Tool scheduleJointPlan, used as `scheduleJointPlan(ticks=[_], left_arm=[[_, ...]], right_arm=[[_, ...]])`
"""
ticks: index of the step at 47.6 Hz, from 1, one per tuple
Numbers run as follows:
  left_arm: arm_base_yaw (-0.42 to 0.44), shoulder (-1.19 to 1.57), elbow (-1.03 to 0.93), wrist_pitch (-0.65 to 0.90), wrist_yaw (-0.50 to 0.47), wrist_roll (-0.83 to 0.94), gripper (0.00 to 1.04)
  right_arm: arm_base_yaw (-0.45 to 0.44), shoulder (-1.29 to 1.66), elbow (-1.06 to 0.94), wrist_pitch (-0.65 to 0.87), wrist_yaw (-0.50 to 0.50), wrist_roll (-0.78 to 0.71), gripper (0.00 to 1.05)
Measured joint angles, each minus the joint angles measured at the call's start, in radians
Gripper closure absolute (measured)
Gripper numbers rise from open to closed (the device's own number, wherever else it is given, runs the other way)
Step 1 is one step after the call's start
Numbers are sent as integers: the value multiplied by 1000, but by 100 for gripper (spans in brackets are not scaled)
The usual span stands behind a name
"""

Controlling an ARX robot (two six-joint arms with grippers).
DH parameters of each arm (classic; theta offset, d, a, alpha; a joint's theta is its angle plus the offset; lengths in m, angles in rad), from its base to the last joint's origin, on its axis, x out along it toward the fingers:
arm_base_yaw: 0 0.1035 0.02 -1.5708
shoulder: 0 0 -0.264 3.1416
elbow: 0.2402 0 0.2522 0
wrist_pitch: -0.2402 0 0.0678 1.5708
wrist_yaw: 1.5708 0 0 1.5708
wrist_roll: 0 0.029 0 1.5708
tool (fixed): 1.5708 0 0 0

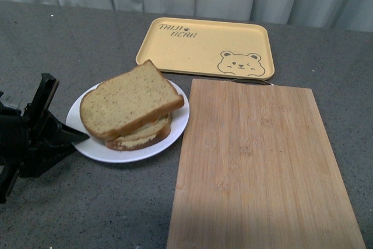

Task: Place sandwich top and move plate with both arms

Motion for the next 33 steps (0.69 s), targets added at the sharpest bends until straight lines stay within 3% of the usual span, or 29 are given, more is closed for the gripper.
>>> scheduleJointPlan(ticks=[23, 33], left_arm=[[-9, -65, -83, 380, 63, -158, 101], [-84, -67, 48, 350, 47, -195, 101]], right_arm=[[0, 0, 0, 0, 0, 0, 9], [0, 0, 0, 0, 0, 0, 9]])
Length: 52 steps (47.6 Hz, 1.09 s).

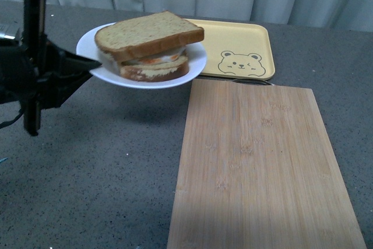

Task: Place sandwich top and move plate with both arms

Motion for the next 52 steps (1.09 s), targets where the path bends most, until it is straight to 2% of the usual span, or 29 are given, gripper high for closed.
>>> scheduleJointPlan(ticks=[4, 8, 18, 31, 36, 38, 46, 52], left_arm=[[-47, 63, 115, -11, -24, -40, 101], [-98, 156, 271, -86, -43, -79, 101], [-167, 328, 533, -225, -53, -98, 101], [-208, 528, 898, -418, -79, -100, 101], [-209, 564, 962, -493, -85, -89, 101], [-208, 566, 967, -497, -85, -89, 98], [-205, 552, 945, -464, -86, -85, 73], [-200, 496, 856, -426, -102, -74, 53]], right_arm=[[0, 0, 0, 0, 0, 0, 9], [0, 0, 0, 0, 0, 0, 9], [0, 0, 0, 0, 0, 0, 9], [0, 0, 0, 0, 0, 0, 9], [0, 0, 0, 0, 0, 0, 9], [0, 0, 0, 0, 0, 0, 9], [0, 0, 0, 0, 0, 0, 9], [0, 0, 0, 0, 0, 0, 9]])
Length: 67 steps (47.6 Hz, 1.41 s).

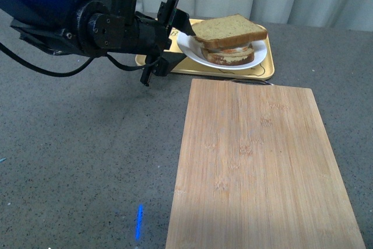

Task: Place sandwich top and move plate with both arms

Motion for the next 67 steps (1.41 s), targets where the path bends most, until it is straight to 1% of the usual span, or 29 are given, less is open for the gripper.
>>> scheduleJointPlan(ticks=[3, 6, 8, 9, 10, 11, 12, 13, 14, 15, 17, 19, 22, 27, 30, 32, 40, 55, 60, 62, 64, 67], left_arm=[[3, -48, -60, -2, -11, 34, 42], [9, -115, -133, 20, -28, 70, 28], [13, -138, -145, 25, -29, 83, 19], [12, -144, -151, 45, -63, 109, 15], [9, -145, -172, 113, -140, 177, 18], [6, -149, -217, 250, -254, 269, 23], [6, -154, -253, 336, -361, 349, 27], [8, -168, -318, 453, -457, 476, 32], [11, -179, -364, 522, -512, 581, 36], [14, -195, -411, 582, -557, 644, 40], [27, -234, -502, 679, -603, 810, 47], [42, -285, -584, 745, -604, 945, 54], [63, -377, -690, 801, -596, 1067, 65], [87, -484, -808, 836, -575, 1159, 79], [113, -566, -933, 851, -555, 1206, 95], [125, -605, -994, 854, -546, 1213, 101], [155, -790, -1176, 853, -499, 1236, 101], [196, -1009, -1333, 785, -469, 1239, 101], [206, -1090, -1373, 745, -456, 1242, 101], [230, -1125, -1389, 724, -411, 1243, 101], [246, -1159, -1397, 697, -401, 1245, 101], [263, -1247, -1404, 600, -400, 1246, 101]], right_arm=[[0, 0, 0, 0, 0, 0, 9], [0, 0, 0, 0, 0, 0, 9], [0, 0, 0, 0, 0, 0, 9], [0, 0, 0, 0, 0, 0, 9], [0, 0, 0, 0, 0, 0, 9], [0, 0, 0, 0, 0, 0, 9], [0, 0, 0, 0, 0, 0, 9], [0, 0, 0, 0, -1, 0, 9], [0, 0, 0, 0, 0, 0, 9], [0, 0, 0, 0, 0, 0, 9], [0, 0, 0, 0, 0, 0, 9], [0, 0, 0, 0, 0, 0, 9], [0, 0, 0, 0, 0, 0, 9], [0, 0, 0, 0, 0, 0, 9], [0, 0, 0, 0, 0, 0, 9], [0, 0, 0, 0, 0, 0, 9], [0, 0, 0, 0, 0, 0, 9], [0, 0, 0, 0, 0, 0, 9], [0, 0, 0, 0, 0, 0, 9], [0, 0, 0, 0, 0, 0, 9], [0, 0, 0, 0, 0, 0, 9], [0, 0, 0, 0, 0, 0, 9]])
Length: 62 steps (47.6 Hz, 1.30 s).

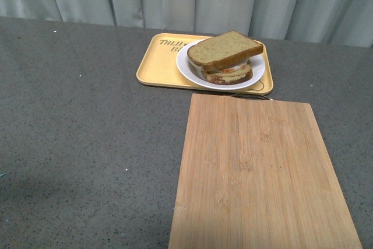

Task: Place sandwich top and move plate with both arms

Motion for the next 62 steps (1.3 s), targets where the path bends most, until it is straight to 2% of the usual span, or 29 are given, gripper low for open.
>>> scheduleJointPlan(ticks=[38, 62], left_arm=[[7, -684, -101, -539, 6, 0, 101], [7, -913, -101, -756, 6, 0, 101]], right_arm=[[0, 0, 0, 0, 0, 0, 9], [0, 0, 0, 0, 0, 0, 9]])
